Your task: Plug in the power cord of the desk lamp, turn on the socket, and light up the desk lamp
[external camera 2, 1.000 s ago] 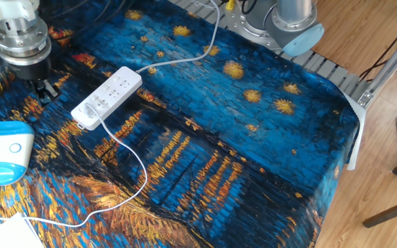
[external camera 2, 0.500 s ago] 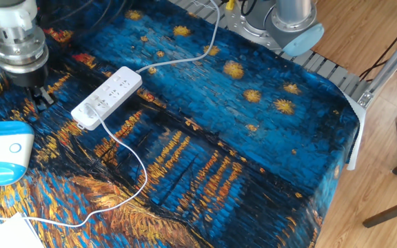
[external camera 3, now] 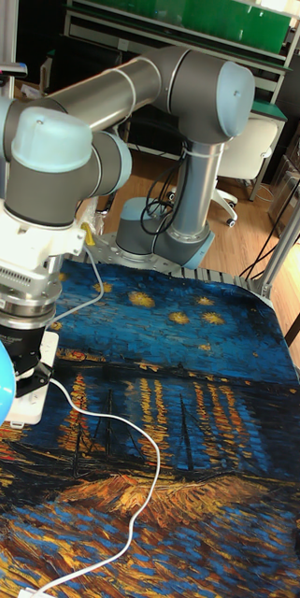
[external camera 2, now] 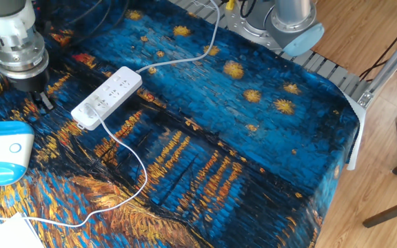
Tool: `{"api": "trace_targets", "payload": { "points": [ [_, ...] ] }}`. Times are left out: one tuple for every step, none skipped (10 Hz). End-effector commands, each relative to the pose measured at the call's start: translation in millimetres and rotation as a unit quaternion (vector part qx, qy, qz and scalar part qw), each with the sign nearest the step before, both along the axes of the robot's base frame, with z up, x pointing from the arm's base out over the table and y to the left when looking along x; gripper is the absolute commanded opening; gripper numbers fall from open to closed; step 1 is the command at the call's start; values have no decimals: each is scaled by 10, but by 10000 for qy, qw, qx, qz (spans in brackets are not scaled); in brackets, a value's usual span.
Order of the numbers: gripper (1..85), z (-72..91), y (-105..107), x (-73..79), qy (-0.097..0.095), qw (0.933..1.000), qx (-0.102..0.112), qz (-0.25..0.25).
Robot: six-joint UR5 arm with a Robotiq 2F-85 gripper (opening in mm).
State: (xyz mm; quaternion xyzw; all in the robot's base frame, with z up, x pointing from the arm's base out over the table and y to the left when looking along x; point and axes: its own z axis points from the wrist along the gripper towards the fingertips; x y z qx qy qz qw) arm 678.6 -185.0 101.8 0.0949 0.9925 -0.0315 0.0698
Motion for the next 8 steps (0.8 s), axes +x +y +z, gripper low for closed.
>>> {"api": "trace_targets", "payload": {
  "points": [
    [13, -46, 10, 129, -68, 9994, 190, -286],
    [13, -111, 6, 223, -98, 9994, 189, -276],
    [13, -202, 7, 357, -166, 9993, 190, -263],
    [13, -278, 13, 429, -181, 9994, 188, -247],
    [13, -313, -3, 446, -170, 9996, 119, -194],
    [13, -317, -44, 449, -159, 9998, 33, -132],
    [13, -315, -114, 493, -198, 9998, -64, -36],
    [13, -336, -172, 565, -236, 9997, -107, 44]
  ]
}}
